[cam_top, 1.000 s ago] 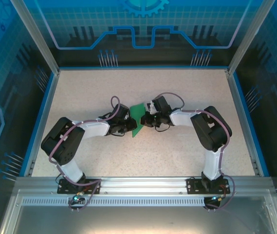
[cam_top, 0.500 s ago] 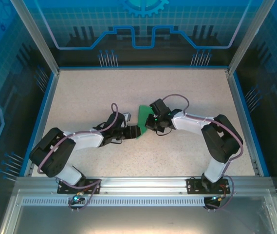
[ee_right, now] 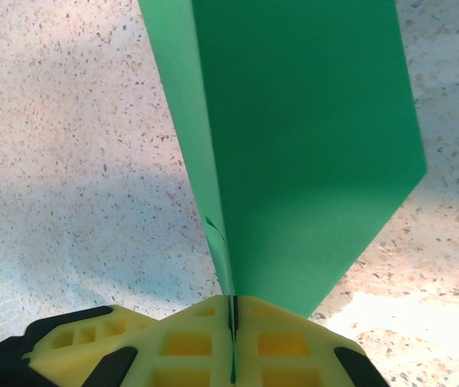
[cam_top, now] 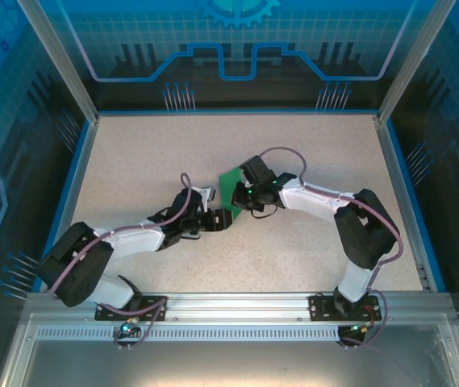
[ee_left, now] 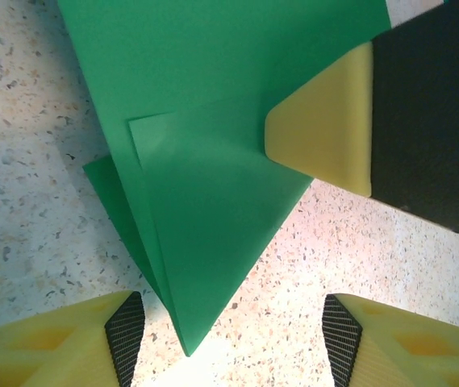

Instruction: Fold a paper plane with a square sheet of paper (pick it up from the middle)

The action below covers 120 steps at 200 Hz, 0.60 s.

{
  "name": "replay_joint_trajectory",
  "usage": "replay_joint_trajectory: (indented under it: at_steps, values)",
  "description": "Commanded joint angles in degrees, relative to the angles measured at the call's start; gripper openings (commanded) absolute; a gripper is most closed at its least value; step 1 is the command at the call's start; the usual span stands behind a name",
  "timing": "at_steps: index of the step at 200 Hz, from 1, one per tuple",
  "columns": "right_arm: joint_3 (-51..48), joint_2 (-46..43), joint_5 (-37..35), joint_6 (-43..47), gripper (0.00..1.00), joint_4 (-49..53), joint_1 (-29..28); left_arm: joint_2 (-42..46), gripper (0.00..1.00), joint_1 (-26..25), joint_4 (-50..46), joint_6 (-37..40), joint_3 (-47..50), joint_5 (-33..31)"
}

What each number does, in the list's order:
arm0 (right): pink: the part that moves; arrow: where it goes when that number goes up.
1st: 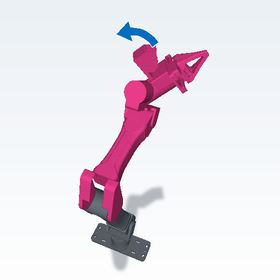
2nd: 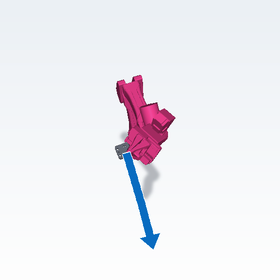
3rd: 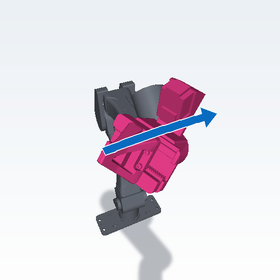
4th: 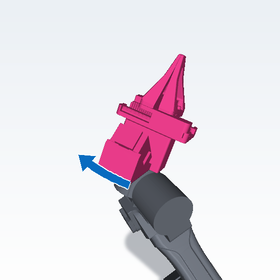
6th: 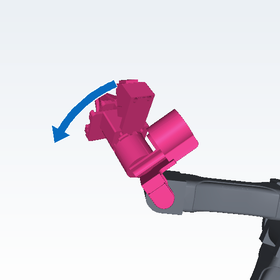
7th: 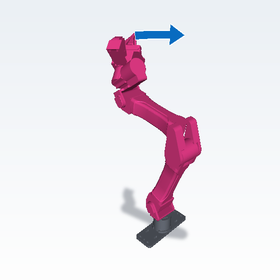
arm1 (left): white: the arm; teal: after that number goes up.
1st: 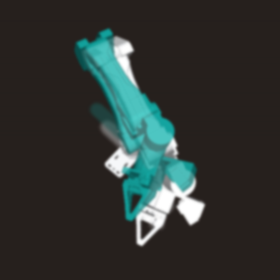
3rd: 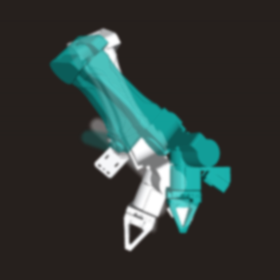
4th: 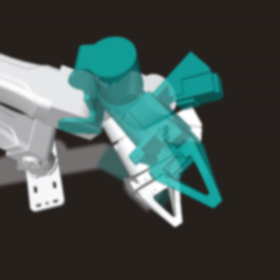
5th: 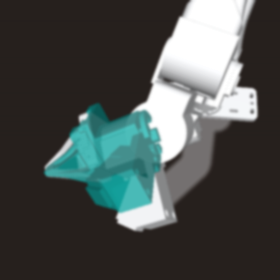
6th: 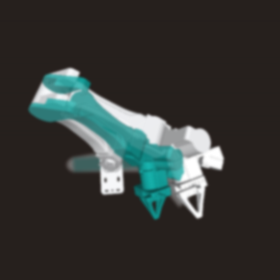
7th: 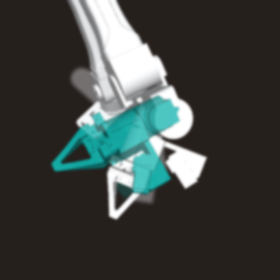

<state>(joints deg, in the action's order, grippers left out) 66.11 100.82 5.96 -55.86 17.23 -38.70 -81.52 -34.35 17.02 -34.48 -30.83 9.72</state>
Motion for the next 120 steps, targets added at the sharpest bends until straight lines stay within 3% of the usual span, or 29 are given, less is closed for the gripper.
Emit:
replay_joint_trajectory:
  at_steps: [1, 70, 120]
  values:
    - [0.5, -2.9, -3.3, 0.4, 0.02, 4.8, -0.7, 2.0, 0.63, -0.1, 1.0, 0.6, 1.2, -1.5]
    - [-3.4, -16.8, -16.9, 0.9, 0.02, 12.4, 0.0, 5.8, 0.64, -0.1, 0.9, 0.7, 1.3, -1.6]
    - [-3.8, -15.8, -16.3, 0.7, 0.02, 11.2, 1.5, 5.4, 0.64, -0.1, 1.1, 0.5, 0.4, -1.5]
